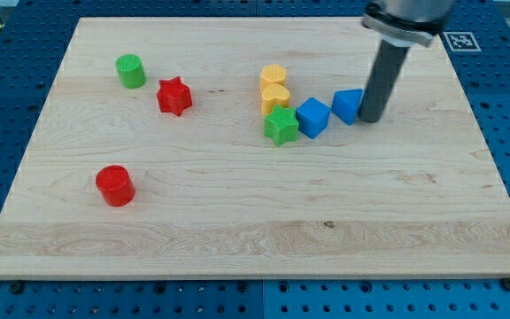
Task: Place the arm diagonally top left to the yellow blocks
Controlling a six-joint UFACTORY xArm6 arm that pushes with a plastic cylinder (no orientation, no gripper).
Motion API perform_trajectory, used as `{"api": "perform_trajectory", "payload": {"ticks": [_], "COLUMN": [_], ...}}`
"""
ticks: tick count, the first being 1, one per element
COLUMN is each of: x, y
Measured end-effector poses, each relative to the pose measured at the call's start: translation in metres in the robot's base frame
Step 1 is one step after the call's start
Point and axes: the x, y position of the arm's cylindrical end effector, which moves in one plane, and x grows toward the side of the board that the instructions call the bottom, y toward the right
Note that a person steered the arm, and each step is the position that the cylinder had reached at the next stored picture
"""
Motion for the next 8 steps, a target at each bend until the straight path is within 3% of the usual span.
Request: {"api": "perform_trajectory", "payload": {"ticks": [4, 5, 8], "x": [-0.041, -0.039, -0.045], "y": [-0.002, -0.039, -0.041]}}
